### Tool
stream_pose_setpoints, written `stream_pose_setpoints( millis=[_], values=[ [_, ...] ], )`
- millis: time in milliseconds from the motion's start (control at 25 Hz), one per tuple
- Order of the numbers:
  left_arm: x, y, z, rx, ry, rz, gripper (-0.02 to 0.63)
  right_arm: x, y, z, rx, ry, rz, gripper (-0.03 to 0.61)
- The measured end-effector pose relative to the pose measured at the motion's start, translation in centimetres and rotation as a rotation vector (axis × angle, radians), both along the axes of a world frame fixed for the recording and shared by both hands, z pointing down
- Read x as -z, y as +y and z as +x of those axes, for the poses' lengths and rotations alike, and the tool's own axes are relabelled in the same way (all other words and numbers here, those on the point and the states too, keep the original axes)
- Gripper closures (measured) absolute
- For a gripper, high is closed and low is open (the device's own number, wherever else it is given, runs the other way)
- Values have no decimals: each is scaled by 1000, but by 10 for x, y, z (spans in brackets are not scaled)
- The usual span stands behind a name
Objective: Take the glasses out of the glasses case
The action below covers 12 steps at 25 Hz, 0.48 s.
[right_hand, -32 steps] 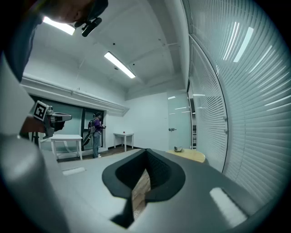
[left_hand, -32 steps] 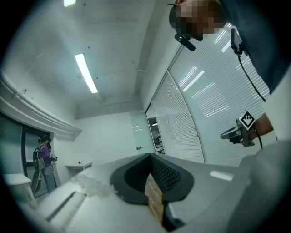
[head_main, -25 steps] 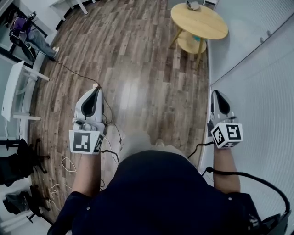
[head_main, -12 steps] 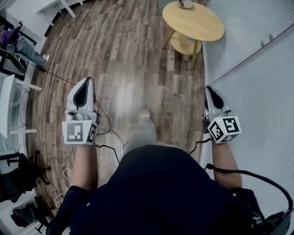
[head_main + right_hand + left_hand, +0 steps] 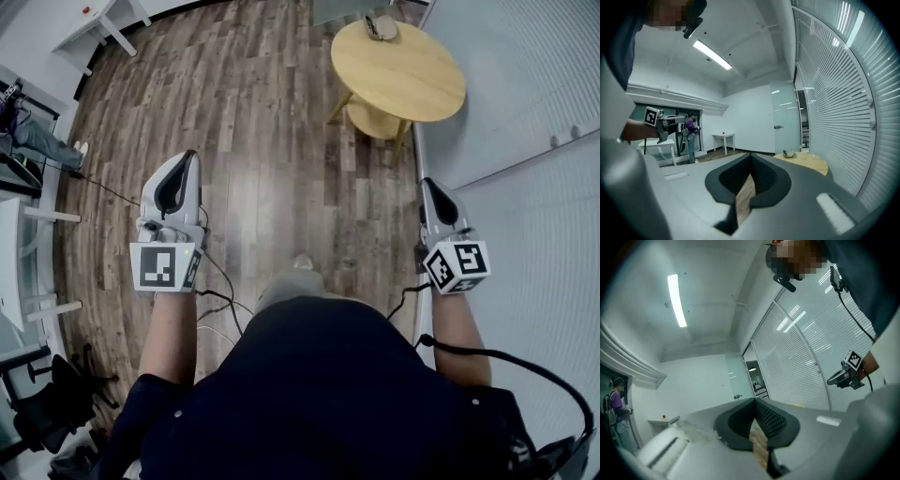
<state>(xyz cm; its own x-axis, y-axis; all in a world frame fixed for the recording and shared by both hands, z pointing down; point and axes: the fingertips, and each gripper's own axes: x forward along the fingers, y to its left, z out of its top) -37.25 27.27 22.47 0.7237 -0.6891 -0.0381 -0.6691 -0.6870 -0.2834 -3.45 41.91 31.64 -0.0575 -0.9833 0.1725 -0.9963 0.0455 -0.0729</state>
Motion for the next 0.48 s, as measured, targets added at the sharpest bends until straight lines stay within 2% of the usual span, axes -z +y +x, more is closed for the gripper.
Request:
stream_pose_setpoints(
  millis=[240,480],
  values=[
    [4,-78,13,-33,14,7,610,8,-82,4,-12,-4,16,569],
    [1,-127,26,-39,19,-11,610,19,-130,5,10,0,57,569]
  ],
)
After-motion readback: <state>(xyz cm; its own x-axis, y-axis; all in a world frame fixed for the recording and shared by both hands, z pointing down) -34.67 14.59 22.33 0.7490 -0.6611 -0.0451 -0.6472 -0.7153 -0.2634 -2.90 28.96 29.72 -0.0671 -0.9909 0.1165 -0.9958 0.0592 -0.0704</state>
